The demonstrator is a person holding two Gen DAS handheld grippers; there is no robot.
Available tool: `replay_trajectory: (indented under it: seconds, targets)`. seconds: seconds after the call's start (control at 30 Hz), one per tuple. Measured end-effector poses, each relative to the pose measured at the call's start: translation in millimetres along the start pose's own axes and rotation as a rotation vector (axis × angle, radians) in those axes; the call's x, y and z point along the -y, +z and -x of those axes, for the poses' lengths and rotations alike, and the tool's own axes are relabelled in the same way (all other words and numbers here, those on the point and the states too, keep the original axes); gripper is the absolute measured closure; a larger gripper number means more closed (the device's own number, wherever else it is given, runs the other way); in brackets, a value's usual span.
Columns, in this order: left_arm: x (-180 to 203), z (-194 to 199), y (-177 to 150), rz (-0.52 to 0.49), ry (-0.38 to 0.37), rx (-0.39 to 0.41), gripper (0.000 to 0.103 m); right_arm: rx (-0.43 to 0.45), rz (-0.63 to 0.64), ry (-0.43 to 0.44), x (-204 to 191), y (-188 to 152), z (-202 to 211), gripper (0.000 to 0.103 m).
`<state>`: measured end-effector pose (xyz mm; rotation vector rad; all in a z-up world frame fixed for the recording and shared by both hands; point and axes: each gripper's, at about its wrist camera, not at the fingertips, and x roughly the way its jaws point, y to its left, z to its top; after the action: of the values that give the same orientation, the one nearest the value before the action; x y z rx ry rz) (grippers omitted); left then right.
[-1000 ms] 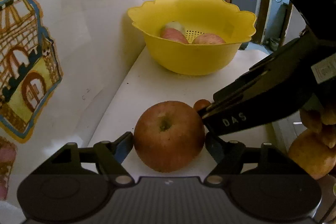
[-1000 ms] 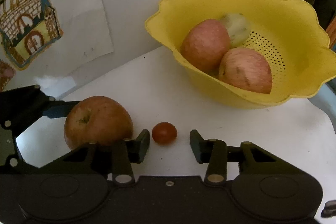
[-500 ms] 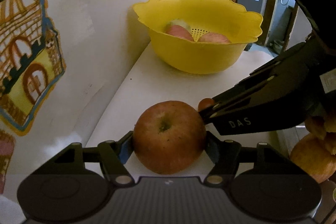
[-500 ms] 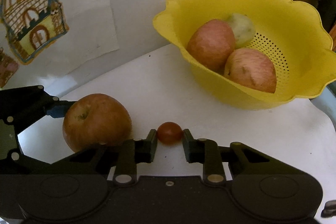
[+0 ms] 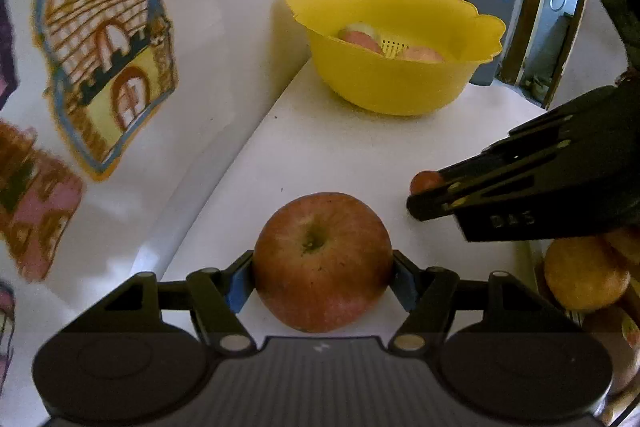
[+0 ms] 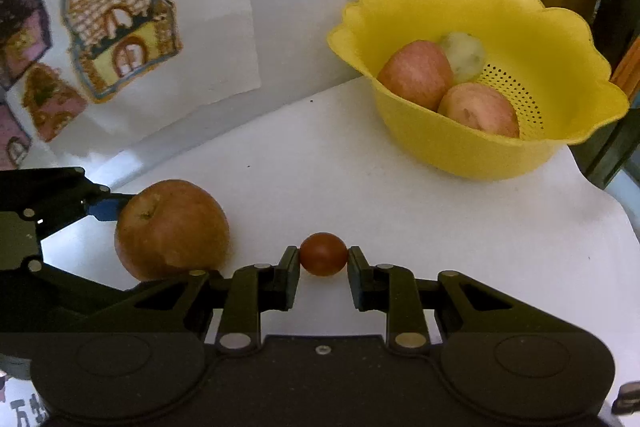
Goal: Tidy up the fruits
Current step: 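Carry the red apple and cherry tomato over the metal tray with both tools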
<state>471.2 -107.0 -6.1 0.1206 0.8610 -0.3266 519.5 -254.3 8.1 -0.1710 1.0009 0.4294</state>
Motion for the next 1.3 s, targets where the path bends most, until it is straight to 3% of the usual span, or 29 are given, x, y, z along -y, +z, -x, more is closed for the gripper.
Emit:
replay_trajectory:
  seconds: [0.7, 0.97, 1.3]
  targets:
    - [22.1, 64.4, -44.7, -0.001, -0.029, -0.017, 0.031, 0.198, -0.139, -0.015, -51.5, -77.4, 106.8, 0.076]
    - [38.8, 83.5, -44.9, -0.016, -0.059, -0.001, 0.031, 0.249, -0.234, -0.076, -54.8, -124.3, 154.0, 0.075]
    - [76.5, 98.5, -28.1, -0.060, -0.106, 0.038, 0.031, 0.272, -0.363, -0.225, -37.9, -178.6, 194.5, 0.075]
